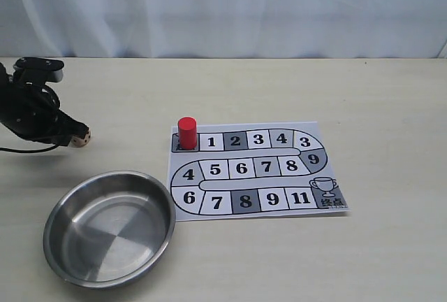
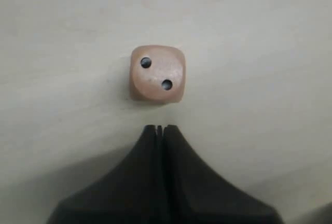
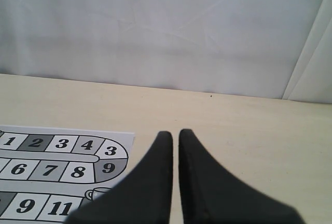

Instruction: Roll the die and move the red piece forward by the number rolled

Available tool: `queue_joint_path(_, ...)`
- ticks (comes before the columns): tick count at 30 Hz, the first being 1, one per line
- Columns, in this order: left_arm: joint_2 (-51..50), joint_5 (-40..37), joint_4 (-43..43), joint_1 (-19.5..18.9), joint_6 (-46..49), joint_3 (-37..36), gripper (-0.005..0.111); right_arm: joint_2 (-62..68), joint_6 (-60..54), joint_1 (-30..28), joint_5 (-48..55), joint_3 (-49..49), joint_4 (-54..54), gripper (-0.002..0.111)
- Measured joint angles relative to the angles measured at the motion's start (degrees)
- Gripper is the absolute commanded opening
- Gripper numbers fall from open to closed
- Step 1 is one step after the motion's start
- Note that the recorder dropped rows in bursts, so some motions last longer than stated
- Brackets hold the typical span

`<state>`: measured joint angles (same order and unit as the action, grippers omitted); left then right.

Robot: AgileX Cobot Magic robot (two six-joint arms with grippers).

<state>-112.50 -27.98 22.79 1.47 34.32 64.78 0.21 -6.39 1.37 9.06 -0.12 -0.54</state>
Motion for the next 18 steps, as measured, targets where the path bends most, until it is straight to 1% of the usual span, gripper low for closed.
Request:
queue_joint_path(10, 0.00, -0.43, 0.00, 0.00, 0.00, 0.00, 0.000, 0.00, 0.00, 0.00, 0.00, 0.00, 0.00, 0.004)
queue_joint_path(15, 3.62, -3.81, 0.00, 0.00, 0.00, 0.00, 0.000, 0.00, 0.00, 0.00, 0.00, 0.00, 0.00, 0.004)
queue_joint_path(18, 8.44, -8.27, 0.00, 0.00, 0.00, 0.00, 0.000, 0.00, -0.13, 0.00, 0.00, 0.00, 0.00, 0.004)
